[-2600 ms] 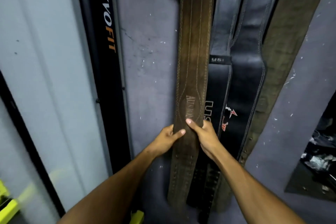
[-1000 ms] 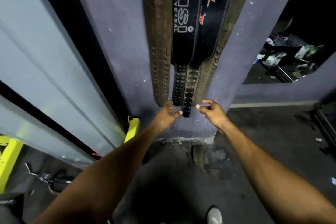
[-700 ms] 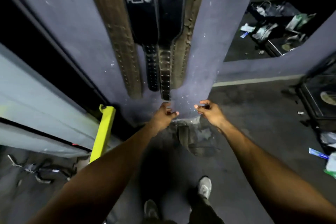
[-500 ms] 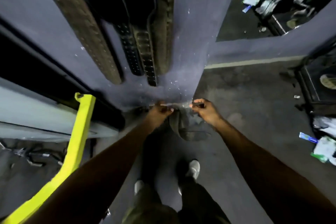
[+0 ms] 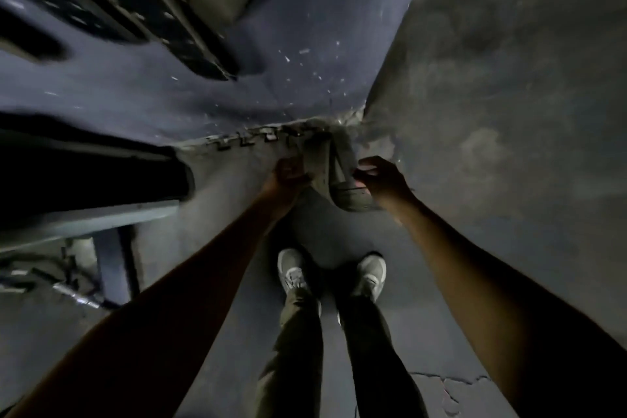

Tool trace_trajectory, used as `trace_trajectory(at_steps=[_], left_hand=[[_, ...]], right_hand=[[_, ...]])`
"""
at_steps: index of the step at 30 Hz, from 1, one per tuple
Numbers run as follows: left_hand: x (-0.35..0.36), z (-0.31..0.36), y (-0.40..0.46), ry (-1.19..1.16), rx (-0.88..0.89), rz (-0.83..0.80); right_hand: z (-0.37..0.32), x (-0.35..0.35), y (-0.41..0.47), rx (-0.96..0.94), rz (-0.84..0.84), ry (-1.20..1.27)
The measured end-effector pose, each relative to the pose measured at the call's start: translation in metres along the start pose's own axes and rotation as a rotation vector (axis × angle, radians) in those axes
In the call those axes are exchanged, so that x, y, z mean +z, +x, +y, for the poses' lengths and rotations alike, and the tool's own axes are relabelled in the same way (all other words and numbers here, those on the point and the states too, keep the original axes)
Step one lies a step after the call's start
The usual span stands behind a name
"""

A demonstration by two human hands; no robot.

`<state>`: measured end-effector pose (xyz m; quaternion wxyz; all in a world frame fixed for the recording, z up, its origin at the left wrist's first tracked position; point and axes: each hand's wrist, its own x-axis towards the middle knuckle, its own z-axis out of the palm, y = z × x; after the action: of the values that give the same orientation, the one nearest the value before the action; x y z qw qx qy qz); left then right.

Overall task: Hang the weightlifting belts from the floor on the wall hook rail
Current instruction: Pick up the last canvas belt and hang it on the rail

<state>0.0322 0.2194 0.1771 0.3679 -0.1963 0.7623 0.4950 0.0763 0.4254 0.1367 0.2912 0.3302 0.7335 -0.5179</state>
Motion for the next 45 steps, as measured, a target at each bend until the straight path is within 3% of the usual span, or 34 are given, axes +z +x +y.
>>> trace_trajectory(at_steps=[5, 10, 15, 18, 24, 27, 30, 36, 45], left_hand=[[0.034, -0.107, 0.157, 0.063, -0.032, 0.001], [0.066, -0.196, 0.278, 0.050, -0.048, 0.050], [0.099, -0.242, 0.326, -0.004, -0.144, 0.014], [0.106, -0.255, 0.326, -0.124, -0.143, 0.018], [0.079, -0.218, 0.266, -0.129, -0.194, 0.024], [0.067, -0.180, 0.213, -0.175, -0.132, 0.039], [0.062, -0.124, 0.152, -0.224, -0.055, 0.048], [0.007, 0.005, 0.032, -0.277, 0.040, 0.195], [-0.076, 0.132, -0.173, -0.150, 0.281, 0.233]], right_hand=[[0.082, 0.048, 0.146, 0.012, 0.009, 0.023], [0.154, 0.097, 0.258, -0.038, 0.034, -0.106], [0.202, 0.142, 0.319, 0.009, -0.043, -0.188], [0.212, 0.156, 0.317, -0.023, 0.051, -0.267], [0.167, 0.121, 0.239, -0.200, 0.031, -0.176], [0.133, 0.088, 0.185, -0.237, 0.044, -0.179], [0.088, 0.052, 0.127, -0.266, 0.067, -0.279], [-0.020, -0.025, -0.013, -0.515, 0.137, -0.332], [-0.175, -0.113, -0.228, -0.733, -0.068, -0.078]])
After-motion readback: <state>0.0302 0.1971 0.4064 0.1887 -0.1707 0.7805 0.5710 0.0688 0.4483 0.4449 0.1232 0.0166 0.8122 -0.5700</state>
